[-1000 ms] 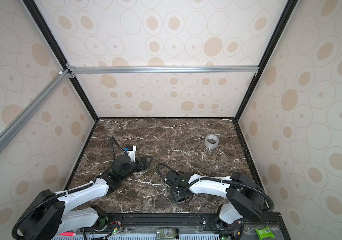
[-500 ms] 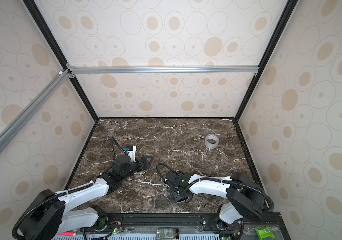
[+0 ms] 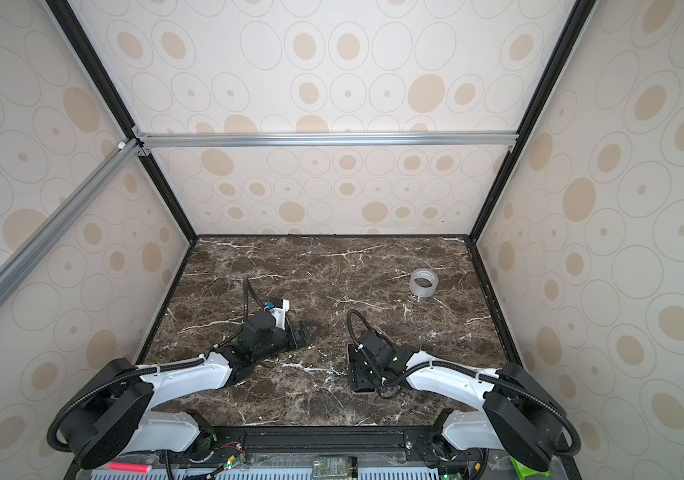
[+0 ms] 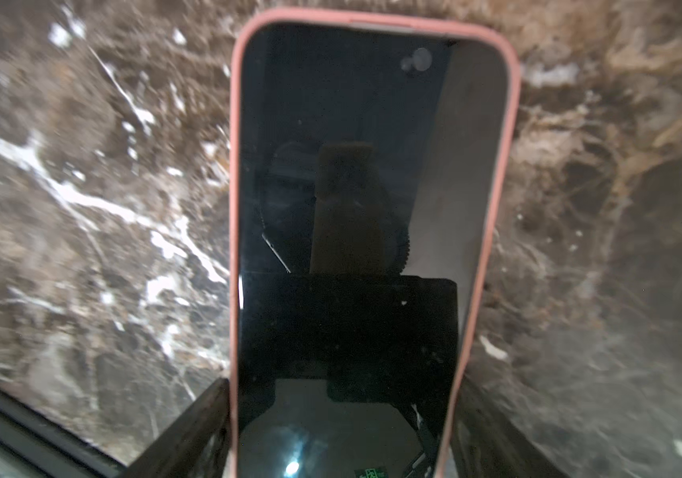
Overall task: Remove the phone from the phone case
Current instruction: 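Bring the left gripper to the phone's side edge and grasp it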
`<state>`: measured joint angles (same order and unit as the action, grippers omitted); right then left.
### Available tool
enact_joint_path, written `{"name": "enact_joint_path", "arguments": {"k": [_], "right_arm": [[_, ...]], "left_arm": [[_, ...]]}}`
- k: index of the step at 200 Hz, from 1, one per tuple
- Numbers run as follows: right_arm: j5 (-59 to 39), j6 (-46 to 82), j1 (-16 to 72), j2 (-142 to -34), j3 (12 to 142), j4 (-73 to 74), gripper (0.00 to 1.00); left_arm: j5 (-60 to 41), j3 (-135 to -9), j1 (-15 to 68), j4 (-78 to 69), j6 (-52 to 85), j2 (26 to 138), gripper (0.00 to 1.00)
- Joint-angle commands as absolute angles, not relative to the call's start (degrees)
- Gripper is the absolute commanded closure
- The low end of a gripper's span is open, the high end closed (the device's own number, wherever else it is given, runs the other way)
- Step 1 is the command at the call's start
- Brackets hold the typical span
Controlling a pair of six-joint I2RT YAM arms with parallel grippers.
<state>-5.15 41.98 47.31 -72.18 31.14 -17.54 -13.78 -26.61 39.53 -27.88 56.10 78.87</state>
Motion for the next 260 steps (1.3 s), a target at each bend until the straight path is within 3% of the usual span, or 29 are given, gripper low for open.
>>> {"name": "enact_joint_path", "arguments": {"k": [1, 43, 143, 260], "right_arm": [[-9.8, 46.6, 45.0, -71.3, 27.9, -8.1, 0.2], [-11.2, 47.7, 41.8, -70.2, 24.7, -3.3, 0.2], [-11.1, 45.9, 40.7, -71.6, 24.9, -2.0, 0.2], [-9.2, 43.0, 40.6, -72.0, 27.3, -5.1, 0.19]], "left_arm": [[-18.0, -29.6, 41.7, -33.0, 60.3, 82.8, 0.04], [-24.5, -33.2, 44.8, -38.4, 62.1, 91.7, 0.19], [-33.9, -37.2, 47.7, -48.2, 68.1, 105.6, 0.42], [-34.8, -41.2, 48.3, -47.5, 67.3, 107.7, 0.7]]}}
